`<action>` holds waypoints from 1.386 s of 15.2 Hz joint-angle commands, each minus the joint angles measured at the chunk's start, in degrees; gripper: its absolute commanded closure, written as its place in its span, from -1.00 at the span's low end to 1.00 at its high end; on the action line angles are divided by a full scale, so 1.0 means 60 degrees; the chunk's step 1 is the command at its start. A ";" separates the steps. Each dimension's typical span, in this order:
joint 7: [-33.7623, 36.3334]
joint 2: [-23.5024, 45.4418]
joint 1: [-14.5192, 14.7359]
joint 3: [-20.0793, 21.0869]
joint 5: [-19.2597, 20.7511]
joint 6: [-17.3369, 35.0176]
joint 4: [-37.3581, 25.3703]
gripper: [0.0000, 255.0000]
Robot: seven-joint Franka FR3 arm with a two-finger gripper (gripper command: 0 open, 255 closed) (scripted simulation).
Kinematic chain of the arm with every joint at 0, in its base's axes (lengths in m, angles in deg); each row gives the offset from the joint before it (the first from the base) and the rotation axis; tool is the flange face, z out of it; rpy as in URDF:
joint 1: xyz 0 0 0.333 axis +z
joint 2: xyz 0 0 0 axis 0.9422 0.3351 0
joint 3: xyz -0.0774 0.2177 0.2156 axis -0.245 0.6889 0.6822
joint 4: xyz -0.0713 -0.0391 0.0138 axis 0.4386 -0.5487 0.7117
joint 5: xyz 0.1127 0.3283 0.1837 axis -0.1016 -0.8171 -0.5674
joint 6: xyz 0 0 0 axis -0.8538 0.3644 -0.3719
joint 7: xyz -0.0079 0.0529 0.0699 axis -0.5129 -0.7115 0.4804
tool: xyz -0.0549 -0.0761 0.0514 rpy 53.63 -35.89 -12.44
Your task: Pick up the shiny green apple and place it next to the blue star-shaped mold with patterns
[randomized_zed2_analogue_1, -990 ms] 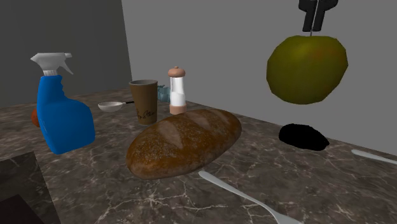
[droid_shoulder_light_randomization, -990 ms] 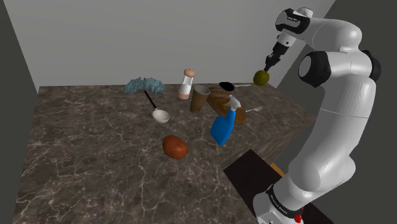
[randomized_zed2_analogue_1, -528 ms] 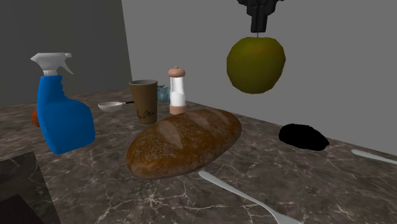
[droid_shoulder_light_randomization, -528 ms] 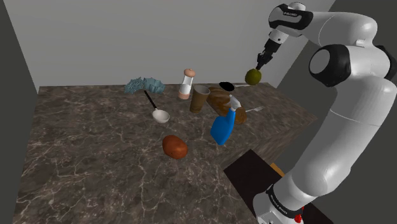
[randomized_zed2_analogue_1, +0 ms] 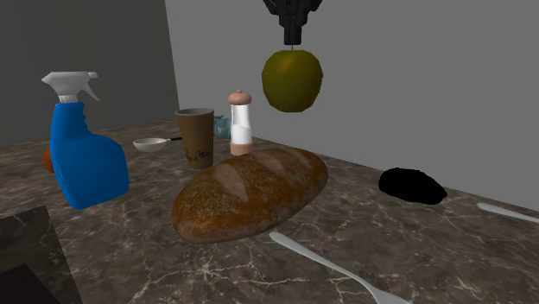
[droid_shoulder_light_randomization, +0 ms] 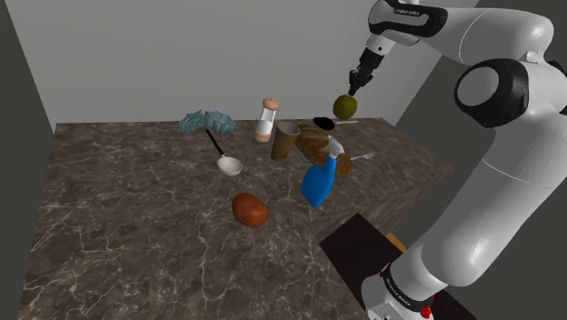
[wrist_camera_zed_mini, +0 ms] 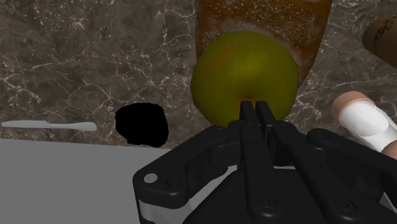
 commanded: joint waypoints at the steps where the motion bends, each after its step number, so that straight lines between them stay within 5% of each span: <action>1: 0.0525 -0.0276 0.0356 0.0180 0.0177 0.0221 0.0429 1.00; 11: 0.2762 -0.0458 0.1656 0.1101 0.0501 0.0349 0.0597 1.00; 21: 0.4751 0.0379 0.2768 0.1919 0.0504 0.0094 -0.0537 1.00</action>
